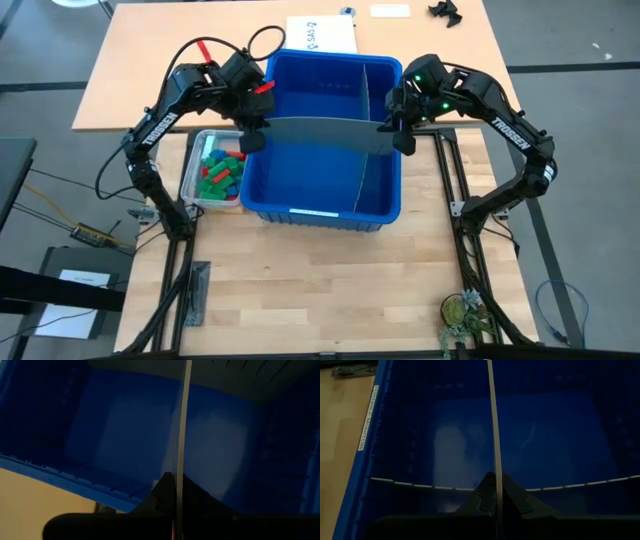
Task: Sort blocks
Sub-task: Assemble the blue bin using bin divider
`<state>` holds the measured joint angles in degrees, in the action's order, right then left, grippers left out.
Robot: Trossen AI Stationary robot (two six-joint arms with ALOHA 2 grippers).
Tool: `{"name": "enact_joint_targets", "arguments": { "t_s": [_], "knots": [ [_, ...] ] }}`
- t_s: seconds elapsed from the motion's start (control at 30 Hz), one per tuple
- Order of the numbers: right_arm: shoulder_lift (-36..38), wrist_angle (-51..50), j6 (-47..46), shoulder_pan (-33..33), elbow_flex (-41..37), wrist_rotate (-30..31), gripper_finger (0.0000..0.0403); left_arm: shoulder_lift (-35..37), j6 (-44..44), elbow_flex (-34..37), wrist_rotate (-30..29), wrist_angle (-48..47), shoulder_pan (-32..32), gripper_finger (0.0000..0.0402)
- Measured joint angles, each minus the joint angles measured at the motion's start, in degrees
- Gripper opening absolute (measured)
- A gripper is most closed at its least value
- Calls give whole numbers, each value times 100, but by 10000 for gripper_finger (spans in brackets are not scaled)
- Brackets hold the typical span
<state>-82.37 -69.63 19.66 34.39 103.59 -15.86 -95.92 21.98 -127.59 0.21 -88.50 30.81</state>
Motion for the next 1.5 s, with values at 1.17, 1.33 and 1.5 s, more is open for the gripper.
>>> {"name": "enact_joint_targets", "arguments": {
  "t_s": [1.17,1.33,1.5],
  "knots": [
    [-2,308,-57,15,-700,-30,2,-387,306,395,45,-44,396,17],
    [-2,478,-135,9,-1007,-2,2,-387,315,812,33,80,396,17],
    [2,689,-149,-67,-1267,83,2,-387,327,1178,2,208,396,17]
  ]
}}
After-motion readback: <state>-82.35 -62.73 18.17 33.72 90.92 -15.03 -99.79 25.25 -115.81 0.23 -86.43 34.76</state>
